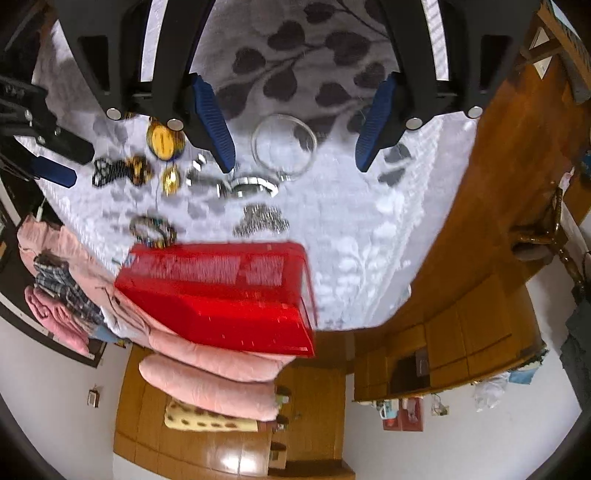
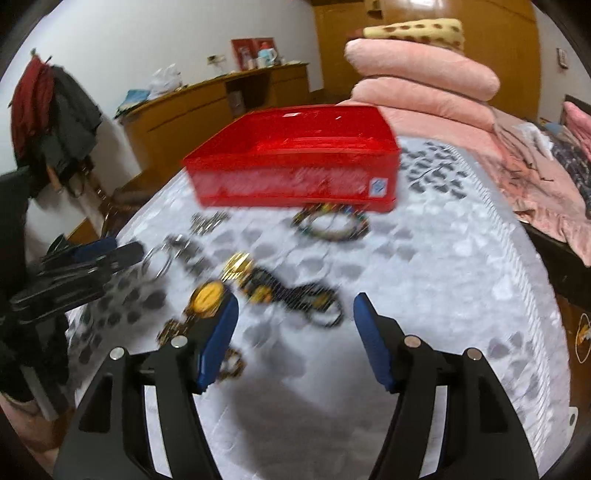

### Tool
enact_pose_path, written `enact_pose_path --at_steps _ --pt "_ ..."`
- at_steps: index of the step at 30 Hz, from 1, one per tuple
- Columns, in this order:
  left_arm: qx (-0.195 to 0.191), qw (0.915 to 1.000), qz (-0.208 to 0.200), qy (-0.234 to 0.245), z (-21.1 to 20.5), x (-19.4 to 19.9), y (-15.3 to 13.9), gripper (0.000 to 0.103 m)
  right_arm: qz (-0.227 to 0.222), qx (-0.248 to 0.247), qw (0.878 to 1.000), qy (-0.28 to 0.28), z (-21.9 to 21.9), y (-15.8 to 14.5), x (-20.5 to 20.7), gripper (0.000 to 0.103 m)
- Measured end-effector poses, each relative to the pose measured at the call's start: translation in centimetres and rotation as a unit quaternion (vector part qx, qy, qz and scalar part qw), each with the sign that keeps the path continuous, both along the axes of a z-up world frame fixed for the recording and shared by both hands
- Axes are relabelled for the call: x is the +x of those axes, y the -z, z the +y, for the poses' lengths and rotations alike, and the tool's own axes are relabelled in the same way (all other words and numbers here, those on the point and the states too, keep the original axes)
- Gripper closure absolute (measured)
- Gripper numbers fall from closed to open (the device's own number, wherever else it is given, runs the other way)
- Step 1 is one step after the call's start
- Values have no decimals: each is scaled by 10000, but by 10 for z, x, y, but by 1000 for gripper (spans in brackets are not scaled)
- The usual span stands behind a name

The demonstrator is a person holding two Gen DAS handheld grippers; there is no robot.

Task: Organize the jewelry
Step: 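Grasp the silver bangle with the left tool while the right tool withdraws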

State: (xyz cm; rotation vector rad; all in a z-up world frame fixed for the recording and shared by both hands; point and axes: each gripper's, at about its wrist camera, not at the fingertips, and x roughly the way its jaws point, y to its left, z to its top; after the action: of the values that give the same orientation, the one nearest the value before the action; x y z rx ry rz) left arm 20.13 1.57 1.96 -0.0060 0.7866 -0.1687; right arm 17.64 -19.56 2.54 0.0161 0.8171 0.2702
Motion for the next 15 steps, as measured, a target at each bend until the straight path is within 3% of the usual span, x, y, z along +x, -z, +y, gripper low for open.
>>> enact_pose_path --at_steps 3,15 --pt "30 10000 54 31 -4 -2 5 31 68 -25 10000 -61 5 5 -6 38" --pt "-74 9988 489 19 -3 11 24 31 101 -25 9999 -20 5 8 -5 38"
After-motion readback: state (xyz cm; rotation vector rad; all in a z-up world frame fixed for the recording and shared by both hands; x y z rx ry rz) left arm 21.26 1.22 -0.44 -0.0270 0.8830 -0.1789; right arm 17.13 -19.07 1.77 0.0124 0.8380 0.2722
